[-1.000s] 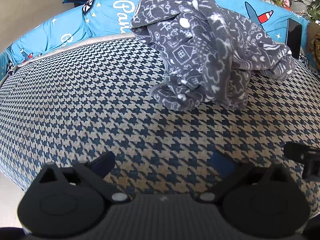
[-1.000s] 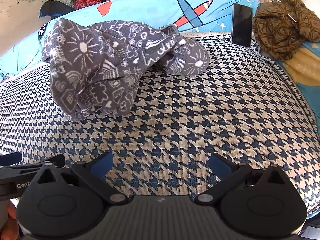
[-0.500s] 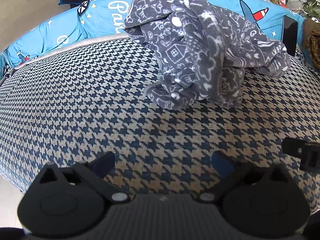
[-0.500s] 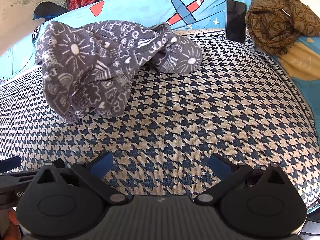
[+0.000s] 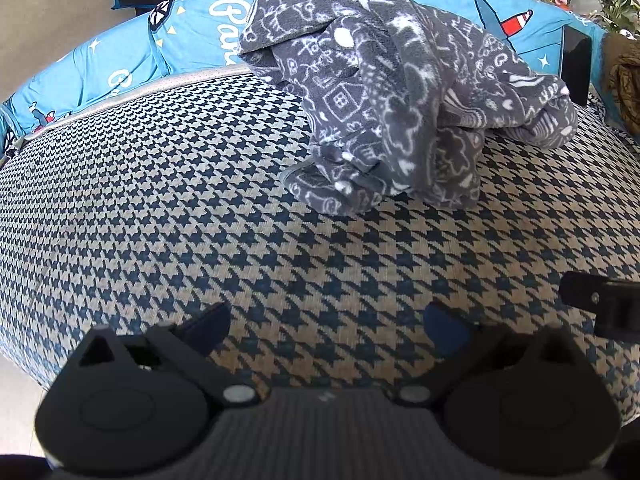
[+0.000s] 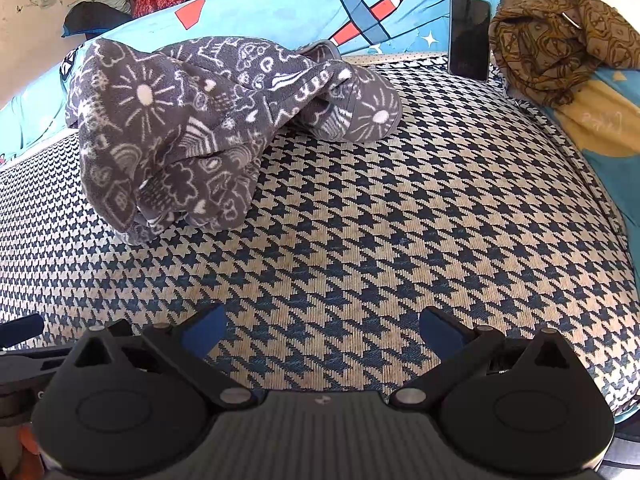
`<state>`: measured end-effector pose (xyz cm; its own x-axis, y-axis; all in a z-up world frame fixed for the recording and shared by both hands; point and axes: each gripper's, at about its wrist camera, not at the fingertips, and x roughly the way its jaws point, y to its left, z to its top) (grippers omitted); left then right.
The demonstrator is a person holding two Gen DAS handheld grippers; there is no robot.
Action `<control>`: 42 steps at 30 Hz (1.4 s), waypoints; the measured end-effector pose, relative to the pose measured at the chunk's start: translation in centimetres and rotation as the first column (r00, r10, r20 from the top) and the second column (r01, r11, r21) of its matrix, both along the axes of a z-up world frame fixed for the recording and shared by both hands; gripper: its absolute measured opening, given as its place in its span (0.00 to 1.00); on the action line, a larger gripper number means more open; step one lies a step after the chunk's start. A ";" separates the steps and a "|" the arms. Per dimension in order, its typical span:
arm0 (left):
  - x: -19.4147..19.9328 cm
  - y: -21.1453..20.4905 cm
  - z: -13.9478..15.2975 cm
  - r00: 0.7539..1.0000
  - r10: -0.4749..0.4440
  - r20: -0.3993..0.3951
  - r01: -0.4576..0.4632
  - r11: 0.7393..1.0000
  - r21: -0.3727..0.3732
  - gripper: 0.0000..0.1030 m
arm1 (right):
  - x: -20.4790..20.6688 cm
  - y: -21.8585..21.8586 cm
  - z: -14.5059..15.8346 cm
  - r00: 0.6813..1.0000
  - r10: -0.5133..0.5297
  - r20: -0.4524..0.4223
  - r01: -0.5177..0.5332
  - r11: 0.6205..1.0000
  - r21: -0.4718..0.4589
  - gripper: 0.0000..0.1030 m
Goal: Fold clothes
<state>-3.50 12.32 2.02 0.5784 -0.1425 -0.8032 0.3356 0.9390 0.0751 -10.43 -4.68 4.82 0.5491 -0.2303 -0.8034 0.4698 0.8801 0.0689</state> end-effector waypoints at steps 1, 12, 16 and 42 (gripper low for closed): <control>0.0 0.0 0.0 1.000 -0.001 0.000 0.001 1.000 0.002 1.00 | 0.0 0.0 0.0 1.000 0.000 -0.001 0.000 1.000 -0.001 1.00; 0.0 0.2 -0.2 1.000 -0.012 0.000 0.012 1.000 0.003 1.00 | -0.3 -0.1 -0.3 1.000 -0.006 -0.010 0.006 1.000 -0.002 1.00; -0.1 0.2 -0.2 1.000 -0.018 0.001 0.018 1.000 0.004 1.00 | -0.2 -0.1 -0.3 1.000 -0.005 -0.011 0.005 1.000 -0.004 1.00; -0.5 0.6 -0.8 0.999 -0.040 -0.004 0.040 0.999 0.025 1.00 | 0.0 -0.4 -0.3 1.000 -0.008 0.001 0.008 1.000 -0.010 1.00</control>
